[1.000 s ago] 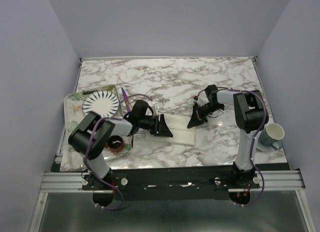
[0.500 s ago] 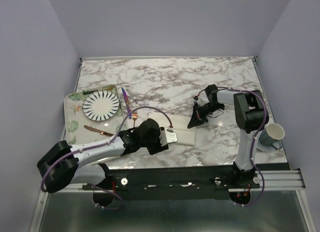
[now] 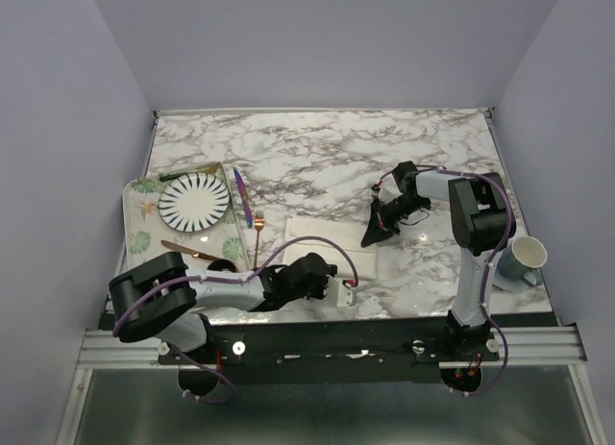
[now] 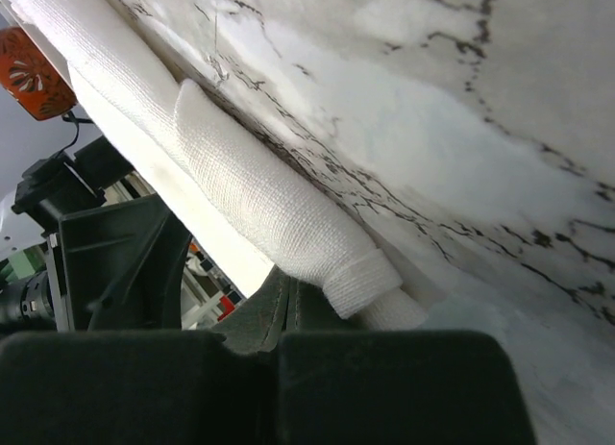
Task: Fold the napkin into a case and place the utensils inside
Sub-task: Pick up the 2/3-rectangle-folded napkin from the center of the board.
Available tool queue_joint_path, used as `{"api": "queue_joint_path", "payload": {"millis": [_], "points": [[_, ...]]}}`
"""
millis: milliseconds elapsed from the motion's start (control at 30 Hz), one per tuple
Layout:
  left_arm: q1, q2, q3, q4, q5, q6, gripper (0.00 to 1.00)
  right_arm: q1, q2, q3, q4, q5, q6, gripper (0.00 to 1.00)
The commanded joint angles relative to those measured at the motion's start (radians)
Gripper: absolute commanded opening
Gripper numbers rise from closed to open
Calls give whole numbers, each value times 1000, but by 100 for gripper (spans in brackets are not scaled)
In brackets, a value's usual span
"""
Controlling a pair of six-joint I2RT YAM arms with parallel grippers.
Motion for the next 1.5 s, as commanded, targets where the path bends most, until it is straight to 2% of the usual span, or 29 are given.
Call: {"api": "queue_joint_path", "payload": {"millis": [0, 100, 133, 200, 233, 333, 400, 600, 933, 967, 1033, 1133, 1333, 1467], "points": [[-11, 81, -28, 57, -77, 95, 47, 8, 58, -12, -3, 201, -62, 1], [-12, 106, -27, 48, -80, 125, 38, 10, 58, -12, -5, 198, -65, 1], [-12, 101, -25, 36, -62, 130, 27, 11, 57, -12, -6, 198, -68, 1], [-12, 83, 4, -53, -28, 113, 15, 10, 52, -15, -8, 198, -75, 1], [-12, 58, 18, -91, -6, 96, 6, 11, 49, -16, -8, 198, -80, 1], [-11, 26, 76, -242, 93, 38, 0, 21, 34, -27, -15, 194, -107, 1], [-8, 23, 127, -323, 158, -37, 0, 25, 25, -36, -18, 193, -115, 1], [24, 18, 220, -415, 265, -143, 0, 30, 5, -61, -21, 198, -138, 1], [158, 104, 357, -532, 394, -175, 0, 44, 2, -53, -32, 207, -187, 1], [156, 104, 357, -536, 397, -169, 5, 44, 5, -52, -32, 207, -189, 1], [152, 92, 339, -508, 390, -169, 26, 44, 9, -45, -37, 205, -187, 1], [130, 87, 288, -446, 331, -158, 35, 45, 12, -42, -40, 210, -186, 1], [77, 135, 265, -414, 238, -122, 41, 45, 22, -30, -51, 204, -192, 1], [58, 184, 265, -409, 192, -103, 41, 45, 31, -19, -57, 202, -193, 1]]}}
